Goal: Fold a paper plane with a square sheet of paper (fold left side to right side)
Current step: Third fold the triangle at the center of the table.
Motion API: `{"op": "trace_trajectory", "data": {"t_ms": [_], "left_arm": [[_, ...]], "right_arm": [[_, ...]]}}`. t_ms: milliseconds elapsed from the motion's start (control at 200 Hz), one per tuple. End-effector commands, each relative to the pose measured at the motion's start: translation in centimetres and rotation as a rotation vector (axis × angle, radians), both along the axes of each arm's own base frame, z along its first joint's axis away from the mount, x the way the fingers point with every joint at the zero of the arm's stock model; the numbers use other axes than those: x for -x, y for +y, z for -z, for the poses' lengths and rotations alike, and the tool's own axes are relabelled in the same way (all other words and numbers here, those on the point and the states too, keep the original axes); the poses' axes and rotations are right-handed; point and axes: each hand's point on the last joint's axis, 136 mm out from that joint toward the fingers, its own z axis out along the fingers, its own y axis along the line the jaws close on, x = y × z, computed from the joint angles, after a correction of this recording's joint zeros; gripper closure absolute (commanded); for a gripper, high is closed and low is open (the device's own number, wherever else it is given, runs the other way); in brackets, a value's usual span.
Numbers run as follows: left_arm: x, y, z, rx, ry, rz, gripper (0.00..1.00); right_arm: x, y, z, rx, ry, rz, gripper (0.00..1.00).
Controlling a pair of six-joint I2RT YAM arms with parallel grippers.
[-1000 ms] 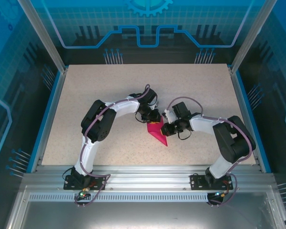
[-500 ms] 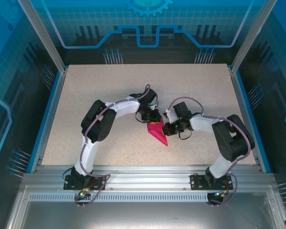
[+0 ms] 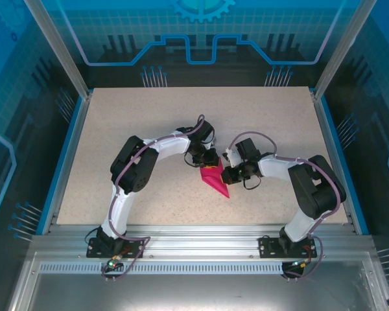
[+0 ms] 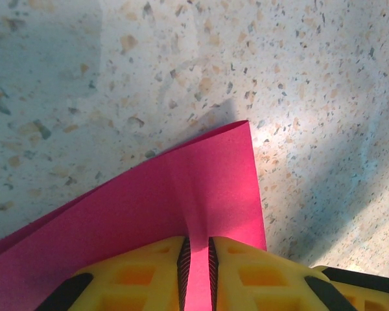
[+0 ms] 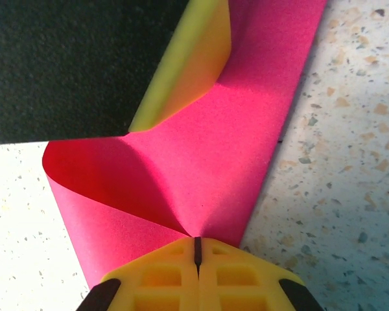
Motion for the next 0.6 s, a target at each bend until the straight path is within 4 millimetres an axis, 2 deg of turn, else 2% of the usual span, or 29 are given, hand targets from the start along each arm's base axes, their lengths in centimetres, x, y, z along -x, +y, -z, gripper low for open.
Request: {"op": "trace_trajectory", "data": {"t_ms": [0, 290, 595], "left_arm": [[1.9, 0.7, 2.4, -0.075, 0.054, 0.035, 0.79], [1.8, 0.7, 2.4, -0.078, 0.050, 0.034, 0.79], [1.8, 0.7, 2.3, -0.076, 0.049, 0.033, 0.80]], "right_arm": [[-1.3, -0.7, -0.8, 0.005, -0.013, 0.040, 1.00], [-1.3, -0.7, -1.8, -0.009, -0.033, 0.036, 1.00], [-1.2, -1.1, -0.1, 0.030, 0.010, 0.042, 1.00]]}}
